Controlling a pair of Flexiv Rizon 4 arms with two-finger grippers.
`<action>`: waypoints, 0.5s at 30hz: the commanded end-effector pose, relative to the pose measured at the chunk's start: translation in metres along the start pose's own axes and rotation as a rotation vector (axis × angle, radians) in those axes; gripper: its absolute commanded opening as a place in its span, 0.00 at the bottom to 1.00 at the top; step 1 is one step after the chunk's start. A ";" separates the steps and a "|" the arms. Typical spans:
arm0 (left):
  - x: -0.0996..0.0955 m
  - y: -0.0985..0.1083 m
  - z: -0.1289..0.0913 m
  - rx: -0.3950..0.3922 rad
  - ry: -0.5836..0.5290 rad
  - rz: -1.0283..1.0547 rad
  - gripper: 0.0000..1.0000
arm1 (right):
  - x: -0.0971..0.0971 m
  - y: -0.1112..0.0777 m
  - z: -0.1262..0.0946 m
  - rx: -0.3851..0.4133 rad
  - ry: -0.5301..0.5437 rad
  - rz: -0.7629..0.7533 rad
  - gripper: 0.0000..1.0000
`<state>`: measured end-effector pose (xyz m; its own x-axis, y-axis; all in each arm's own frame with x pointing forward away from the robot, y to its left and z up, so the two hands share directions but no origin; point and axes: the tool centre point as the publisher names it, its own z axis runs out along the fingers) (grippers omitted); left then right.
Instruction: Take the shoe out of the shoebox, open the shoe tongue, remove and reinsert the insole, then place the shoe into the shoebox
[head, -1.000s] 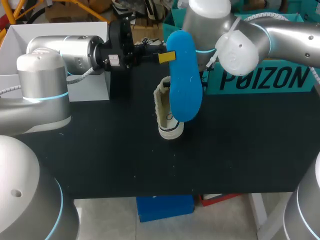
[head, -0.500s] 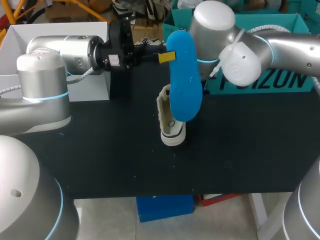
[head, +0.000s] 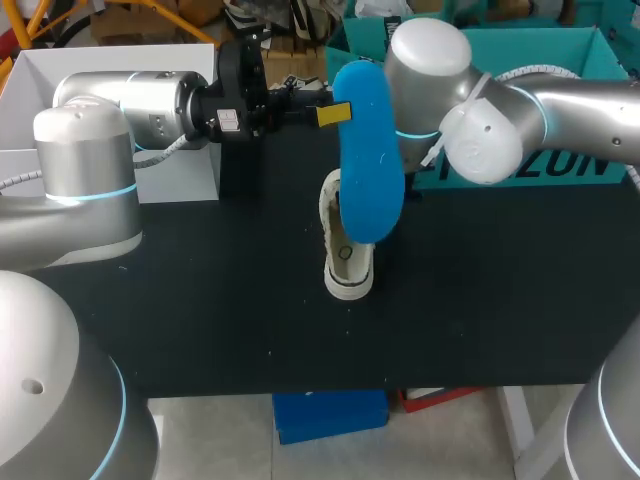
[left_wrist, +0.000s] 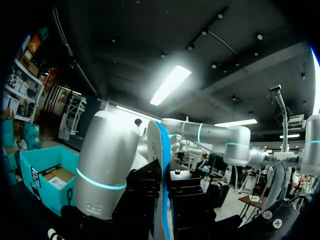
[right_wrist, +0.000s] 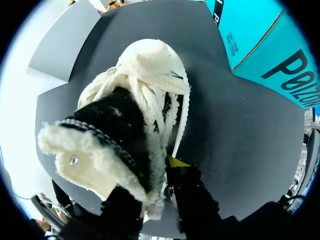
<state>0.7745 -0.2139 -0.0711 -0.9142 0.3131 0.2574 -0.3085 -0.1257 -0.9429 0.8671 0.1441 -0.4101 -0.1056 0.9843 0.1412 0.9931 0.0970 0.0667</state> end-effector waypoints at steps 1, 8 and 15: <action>0.000 0.001 0.001 0.001 -0.002 0.002 0.00 | -0.003 0.001 -0.002 -0.005 -0.002 0.000 1.00; 0.000 0.001 0.001 0.001 -0.002 0.002 0.00 | -0.009 0.003 -0.024 -0.007 -0.019 -0.006 1.00; 0.000 0.001 0.001 0.001 -0.002 0.002 0.00 | -0.018 0.004 -0.051 -0.022 0.019 -0.030 1.00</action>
<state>0.7745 -0.2139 -0.0711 -0.9142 0.3130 0.2574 -0.3085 -0.1257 -0.9429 0.8764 0.1333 -0.3756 -0.1279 0.9822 0.1379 0.9897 0.1173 0.0821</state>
